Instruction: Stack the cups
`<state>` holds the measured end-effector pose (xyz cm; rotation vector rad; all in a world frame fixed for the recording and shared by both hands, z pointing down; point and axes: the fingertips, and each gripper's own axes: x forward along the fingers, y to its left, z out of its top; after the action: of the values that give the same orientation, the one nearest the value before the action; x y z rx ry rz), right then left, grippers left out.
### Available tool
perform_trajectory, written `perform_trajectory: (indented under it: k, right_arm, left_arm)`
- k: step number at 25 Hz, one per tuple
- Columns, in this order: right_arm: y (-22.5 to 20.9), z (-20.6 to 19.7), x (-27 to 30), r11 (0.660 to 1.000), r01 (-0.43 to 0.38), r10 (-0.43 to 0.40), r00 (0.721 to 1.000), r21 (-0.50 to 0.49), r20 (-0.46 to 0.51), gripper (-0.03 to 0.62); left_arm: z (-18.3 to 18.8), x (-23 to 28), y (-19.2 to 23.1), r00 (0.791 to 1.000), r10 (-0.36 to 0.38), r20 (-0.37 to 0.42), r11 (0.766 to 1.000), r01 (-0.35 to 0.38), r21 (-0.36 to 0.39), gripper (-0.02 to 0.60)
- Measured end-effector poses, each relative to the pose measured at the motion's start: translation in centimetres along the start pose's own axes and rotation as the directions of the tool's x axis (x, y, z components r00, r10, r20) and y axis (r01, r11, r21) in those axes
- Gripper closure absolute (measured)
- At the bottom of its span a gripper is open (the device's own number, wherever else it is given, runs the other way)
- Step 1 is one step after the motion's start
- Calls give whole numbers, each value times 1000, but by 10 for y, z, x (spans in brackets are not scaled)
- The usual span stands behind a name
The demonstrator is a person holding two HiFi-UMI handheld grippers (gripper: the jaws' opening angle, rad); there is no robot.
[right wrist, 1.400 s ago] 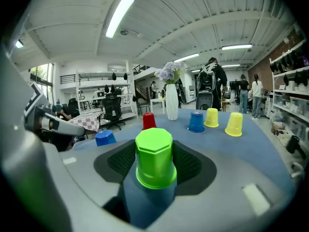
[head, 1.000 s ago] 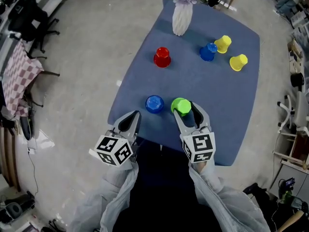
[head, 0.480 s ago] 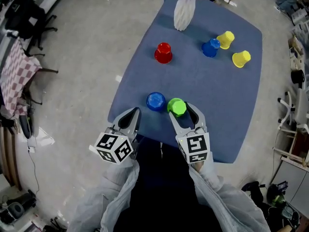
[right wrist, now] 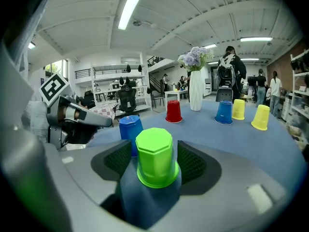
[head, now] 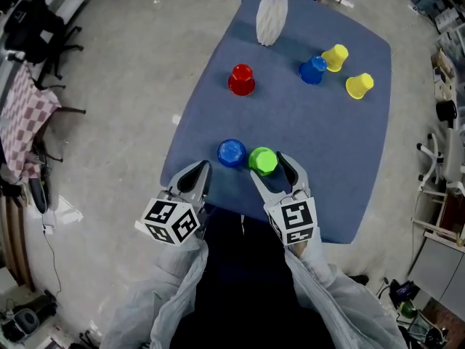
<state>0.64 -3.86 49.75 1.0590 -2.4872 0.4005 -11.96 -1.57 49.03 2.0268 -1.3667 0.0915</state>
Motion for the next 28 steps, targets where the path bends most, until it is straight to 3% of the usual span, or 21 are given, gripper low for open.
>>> perform_trajectory:
  k: [8,21,28]
  right_arm:
    - [-4,27,-20,995,-66,61,996,80,71,231]
    - [-70,108,-42,999,-5,-2,987,44,161,229]
    - [-93,145,-15,1000,14,-18,977,18,212,229]
  left_arm:
    - [16,8,2,1000,-8,17,1000,8,19,583]
    - [67,28,-8,996,-63,71,994,56,90,583]
    - [92,50,-3,994,-80,80,989,69,134,583]
